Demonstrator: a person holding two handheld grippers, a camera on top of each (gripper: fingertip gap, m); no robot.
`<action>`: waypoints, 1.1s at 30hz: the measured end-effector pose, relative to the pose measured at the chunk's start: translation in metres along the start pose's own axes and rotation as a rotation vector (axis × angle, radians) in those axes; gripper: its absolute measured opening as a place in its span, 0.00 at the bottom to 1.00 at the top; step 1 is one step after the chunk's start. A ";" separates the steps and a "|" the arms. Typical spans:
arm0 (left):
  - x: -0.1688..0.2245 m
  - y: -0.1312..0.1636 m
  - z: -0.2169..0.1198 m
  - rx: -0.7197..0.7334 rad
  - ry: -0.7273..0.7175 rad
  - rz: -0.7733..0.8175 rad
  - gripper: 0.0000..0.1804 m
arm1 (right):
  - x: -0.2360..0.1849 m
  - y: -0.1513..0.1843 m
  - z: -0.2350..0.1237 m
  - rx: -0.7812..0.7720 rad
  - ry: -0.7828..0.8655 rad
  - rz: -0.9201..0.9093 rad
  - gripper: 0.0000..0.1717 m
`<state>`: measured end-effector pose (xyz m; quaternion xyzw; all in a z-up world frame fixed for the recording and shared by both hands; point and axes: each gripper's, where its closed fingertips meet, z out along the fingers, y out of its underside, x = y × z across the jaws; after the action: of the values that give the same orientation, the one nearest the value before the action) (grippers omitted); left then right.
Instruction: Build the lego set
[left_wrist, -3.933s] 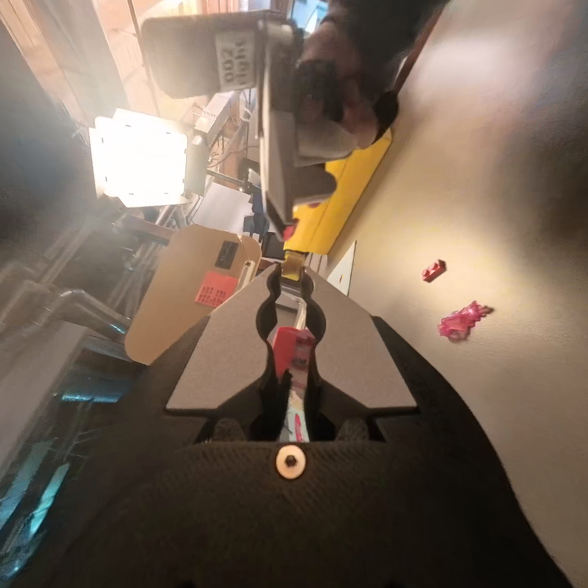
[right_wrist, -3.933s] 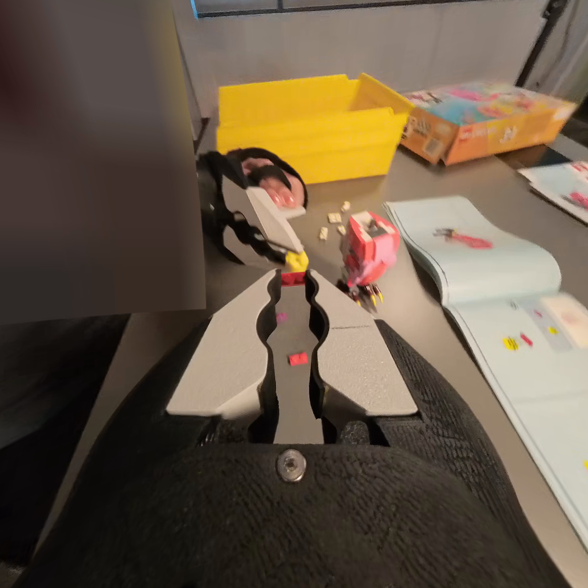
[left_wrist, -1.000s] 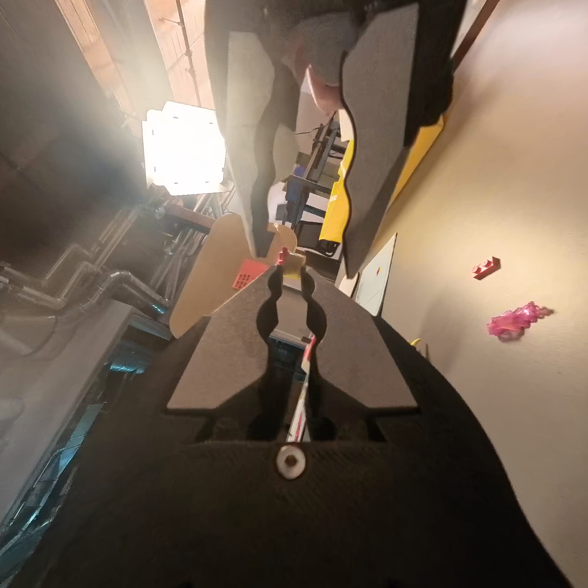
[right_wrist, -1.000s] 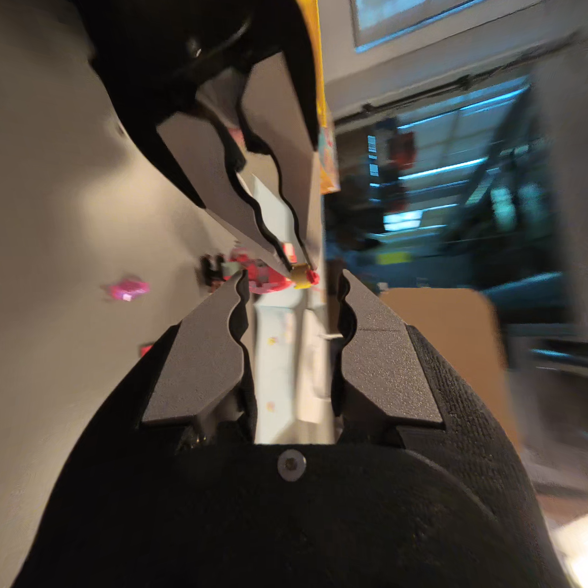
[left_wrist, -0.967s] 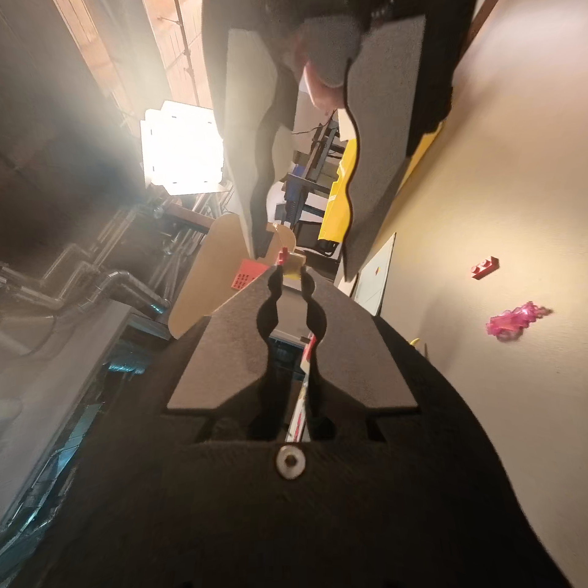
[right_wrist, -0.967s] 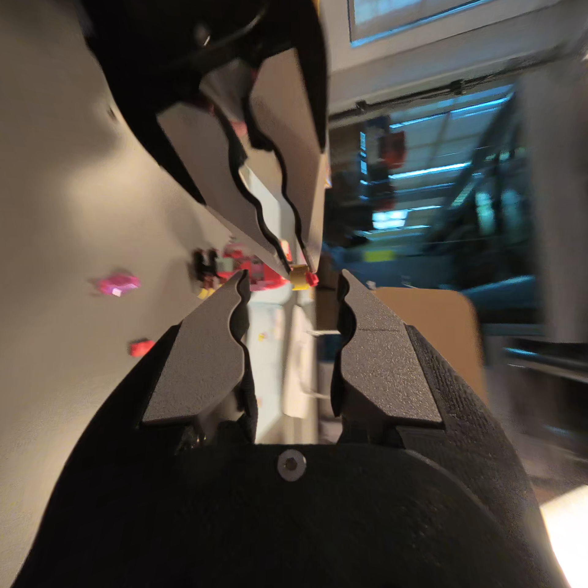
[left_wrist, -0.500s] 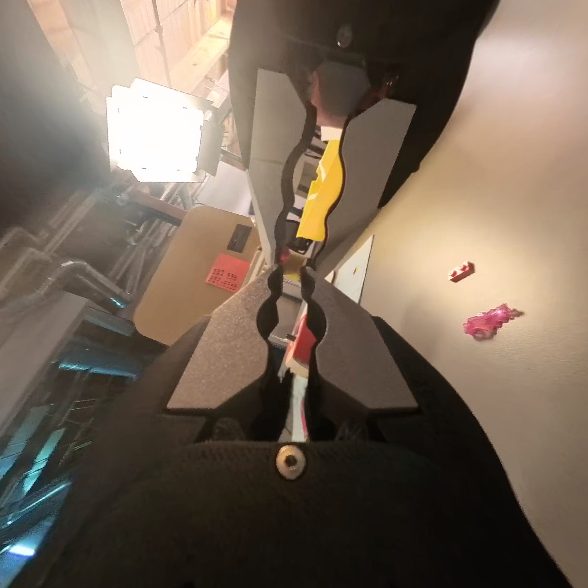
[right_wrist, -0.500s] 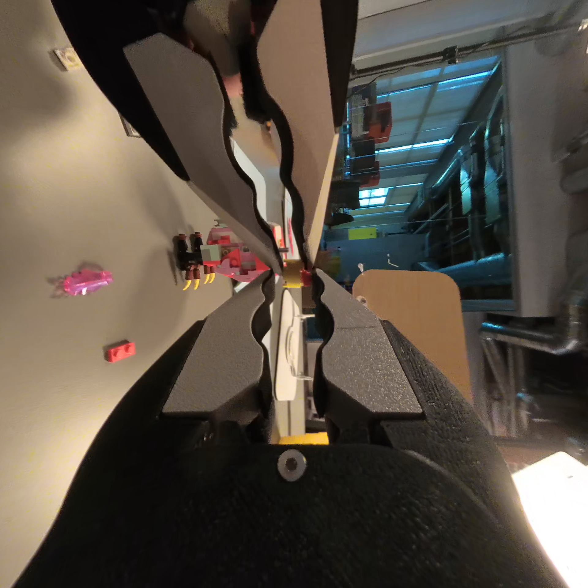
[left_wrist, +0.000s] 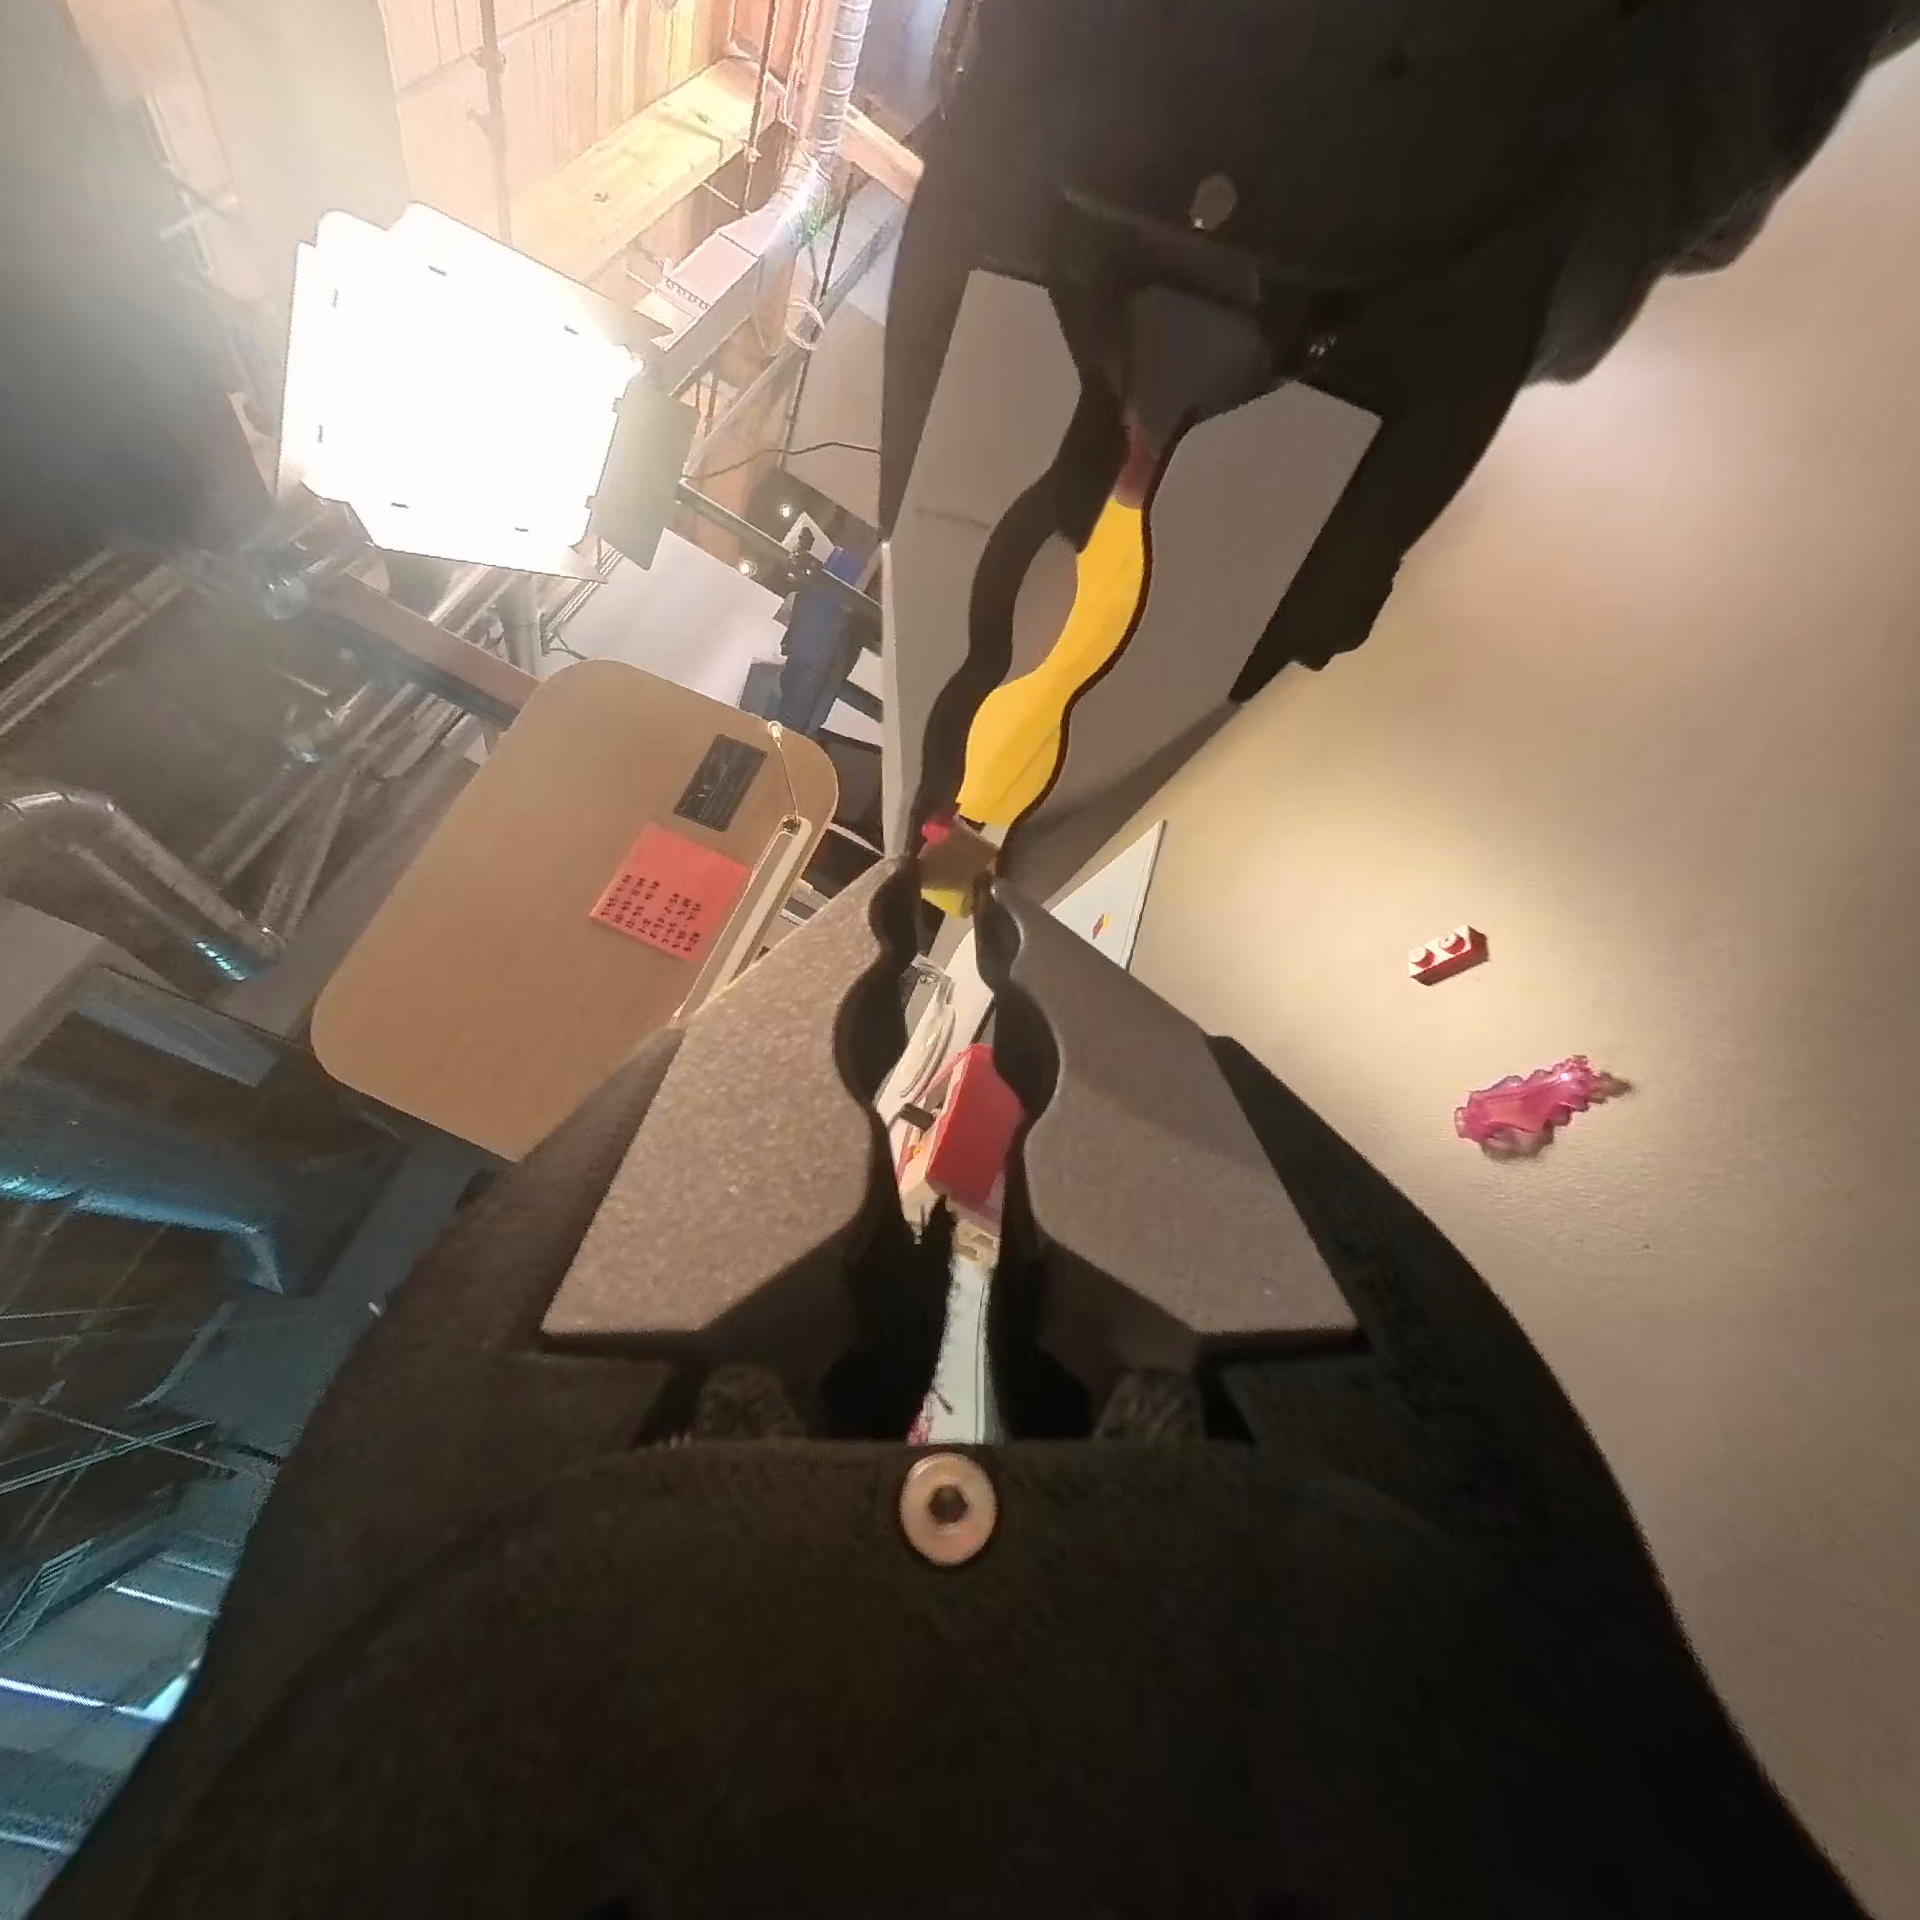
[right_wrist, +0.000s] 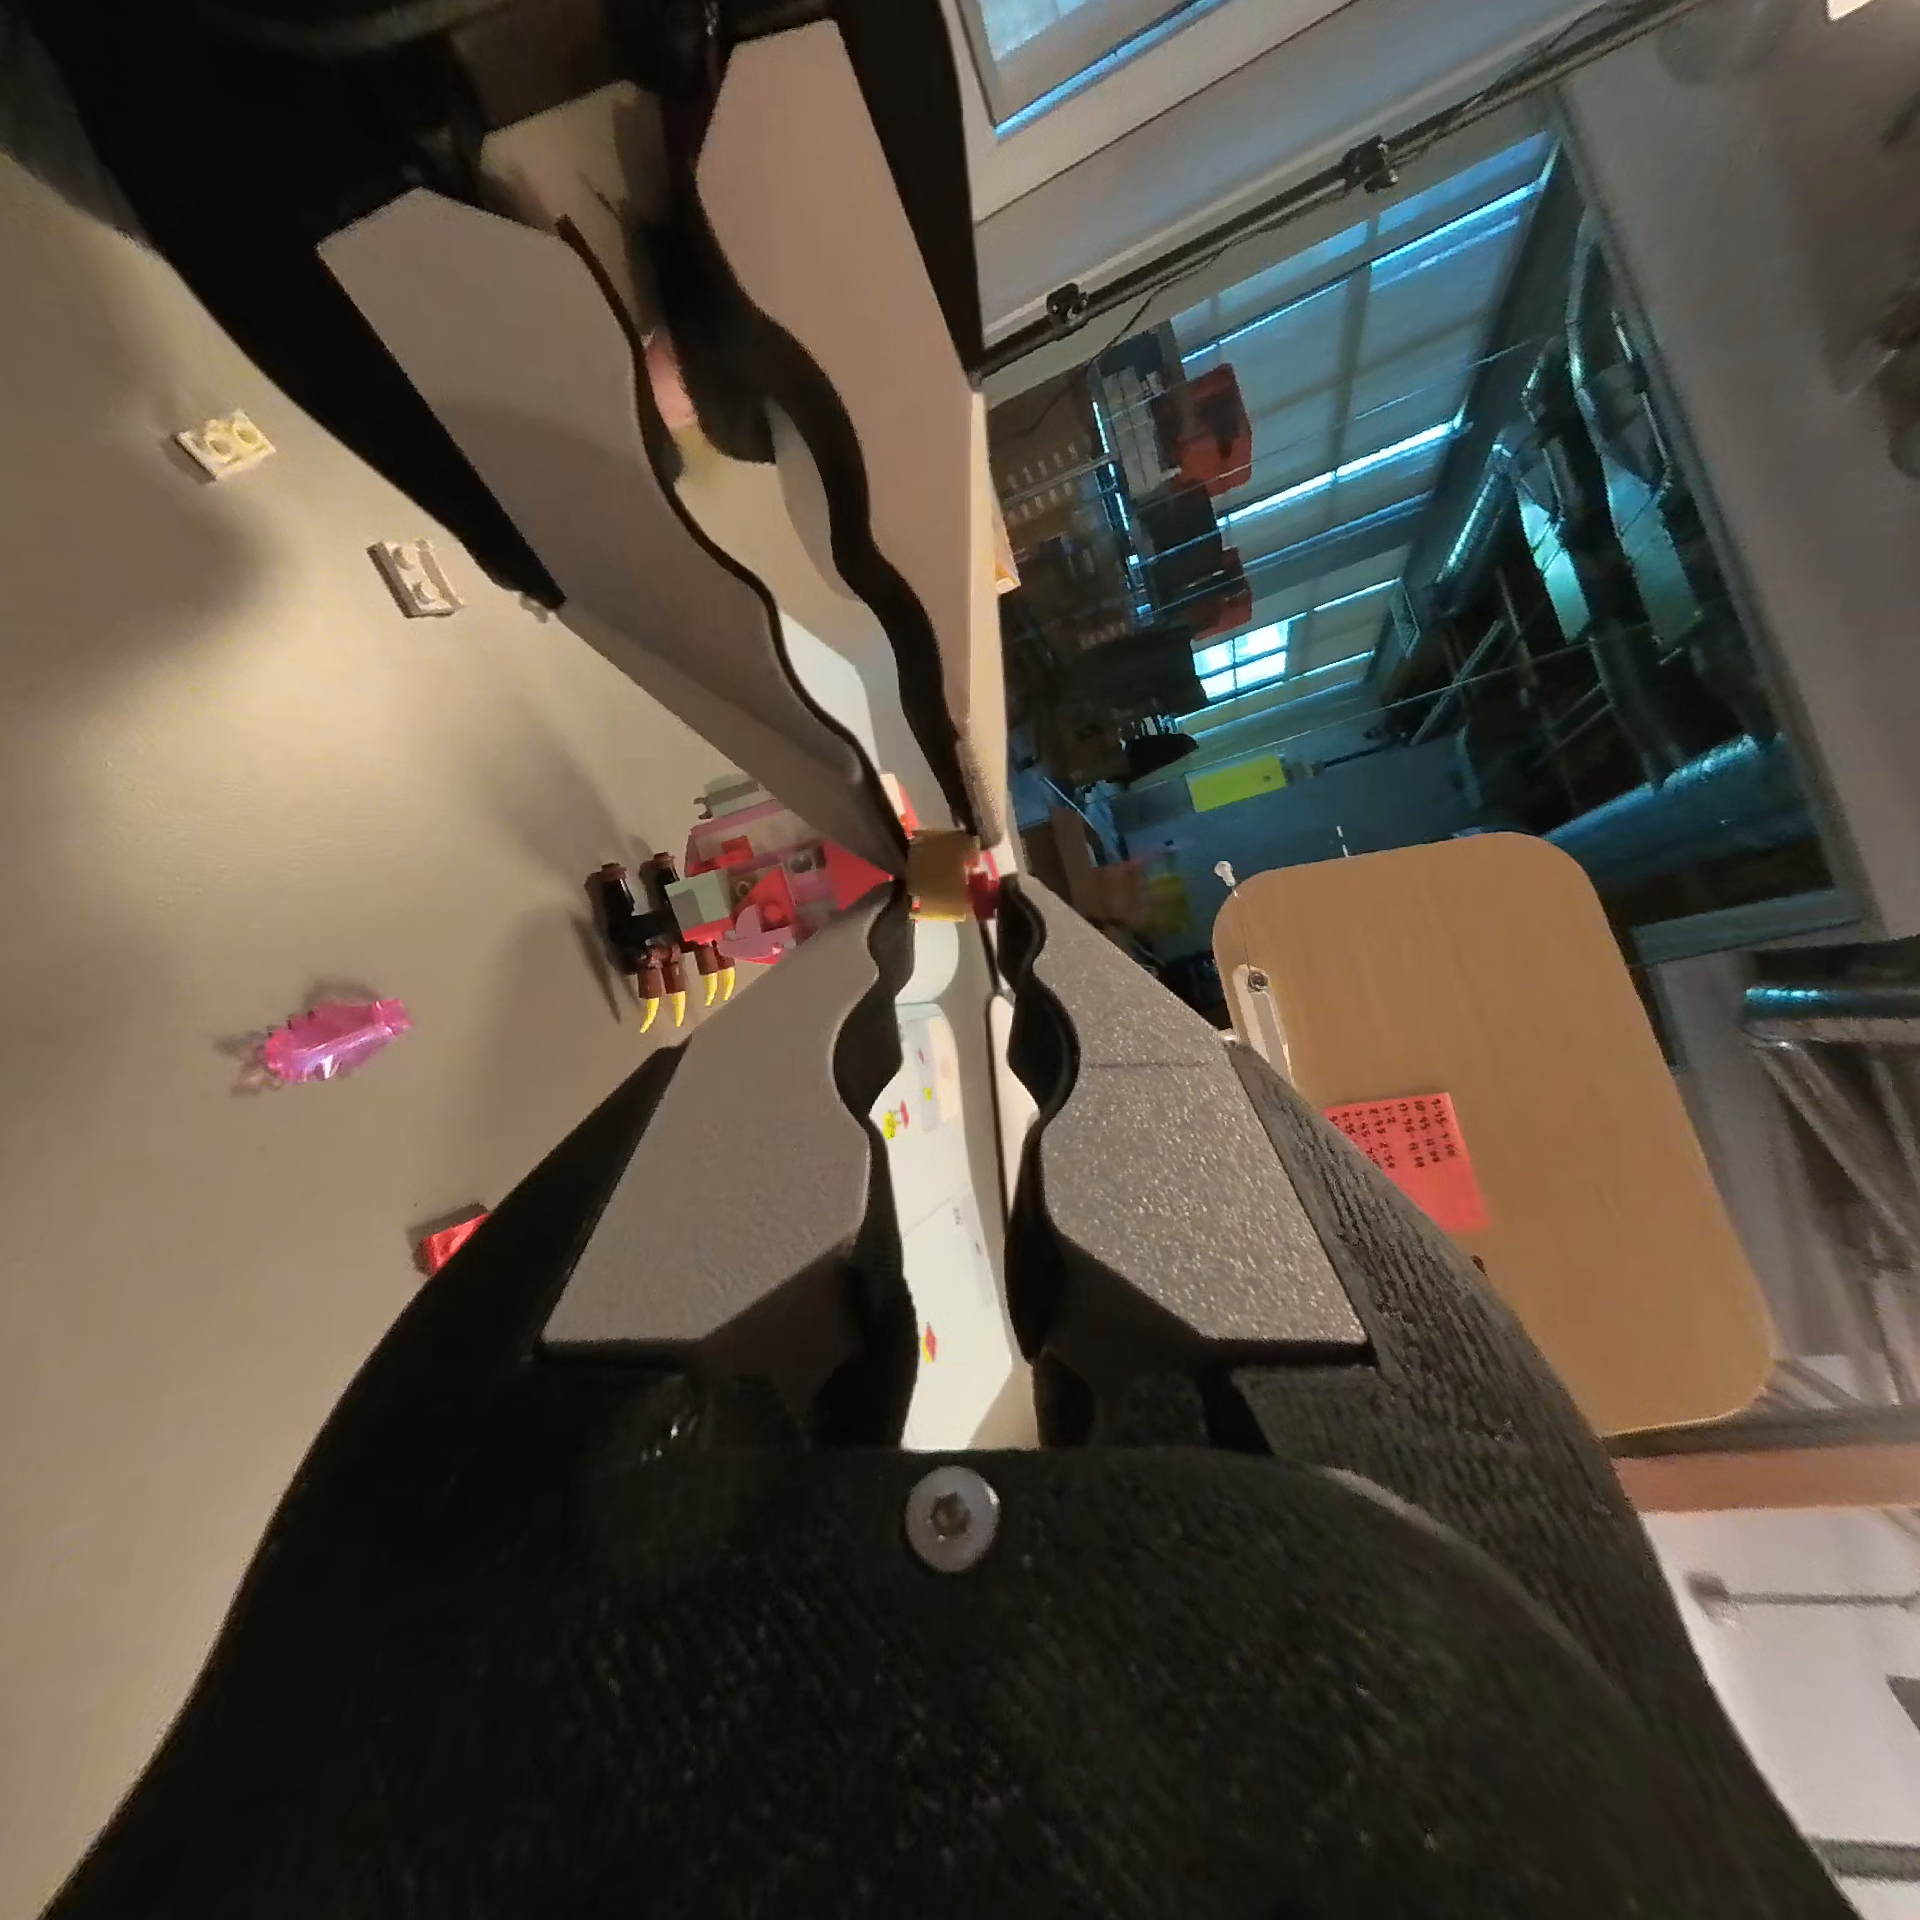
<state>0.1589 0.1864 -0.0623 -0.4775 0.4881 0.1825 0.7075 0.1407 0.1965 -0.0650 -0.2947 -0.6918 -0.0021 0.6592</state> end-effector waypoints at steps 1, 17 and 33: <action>-0.001 0.000 0.000 0.000 -0.004 -0.003 0.04 | 0.000 0.000 0.000 -0.006 0.009 -0.010 0.07; 0.008 0.023 0.005 -0.100 0.059 -0.044 0.05 | -0.013 0.014 0.015 0.004 -0.013 0.042 0.10; 0.008 0.015 0.005 -0.063 0.025 -0.073 0.07 | -0.009 0.011 0.001 -0.046 0.149 -0.026 0.08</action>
<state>0.1543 0.1965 -0.0762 -0.5194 0.4732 0.1659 0.6920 0.1440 0.2027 -0.0775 -0.3001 -0.6442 -0.0484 0.7018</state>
